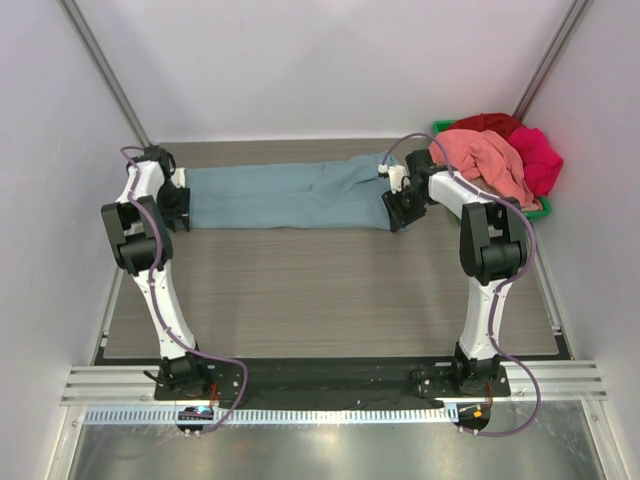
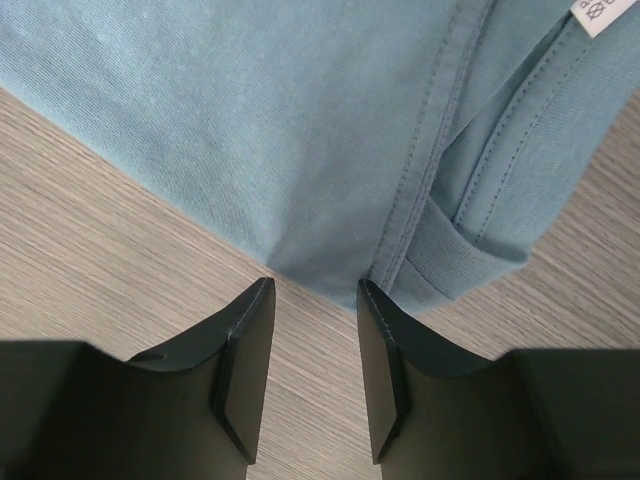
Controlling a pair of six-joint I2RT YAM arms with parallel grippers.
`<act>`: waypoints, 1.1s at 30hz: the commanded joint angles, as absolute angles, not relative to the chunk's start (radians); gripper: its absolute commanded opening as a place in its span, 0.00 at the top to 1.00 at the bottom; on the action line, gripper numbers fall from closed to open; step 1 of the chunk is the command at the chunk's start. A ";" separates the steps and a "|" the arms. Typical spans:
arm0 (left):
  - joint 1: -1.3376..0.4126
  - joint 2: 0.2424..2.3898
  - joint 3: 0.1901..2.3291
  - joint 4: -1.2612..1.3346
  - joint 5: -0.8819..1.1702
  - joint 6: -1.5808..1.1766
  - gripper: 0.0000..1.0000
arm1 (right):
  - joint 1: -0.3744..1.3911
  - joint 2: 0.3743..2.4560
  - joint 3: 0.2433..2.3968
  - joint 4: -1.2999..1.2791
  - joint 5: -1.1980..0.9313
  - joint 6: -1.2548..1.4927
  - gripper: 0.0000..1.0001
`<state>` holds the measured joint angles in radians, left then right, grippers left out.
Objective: Fold and stack the t-shirts
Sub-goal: Fold the tshirt
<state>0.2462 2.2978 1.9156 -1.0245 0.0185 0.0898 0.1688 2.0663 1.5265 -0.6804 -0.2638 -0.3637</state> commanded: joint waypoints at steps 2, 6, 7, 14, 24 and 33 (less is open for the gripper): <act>0.250 2.310 1.956 -1.034 0.017 0.097 0.58 | 0.155 2.072 1.543 -0.667 -0.244 -0.380 0.57; 0.250 2.280 1.950 -1.034 0.017 0.101 0.48 | 0.150 2.066 1.546 -0.663 -0.239 -0.380 0.57; 0.253 2.263 1.947 -1.029 0.017 0.100 0.44 | 0.149 2.066 1.551 -0.661 -0.239 -0.379 0.57; 0.256 2.304 2.026 -1.037 0.009 0.104 0.43 | 0.144 2.088 1.563 -0.649 -0.232 -0.377 0.57; 0.255 2.375 2.082 -1.043 0.023 0.115 0.59 | 0.144 2.103 1.582 -0.649 -0.224 -0.380 0.56; 0.258 2.379 2.048 -1.052 0.055 0.121 1.00 | 0.146 2.105 1.577 -0.647 -0.215 -0.385 0.57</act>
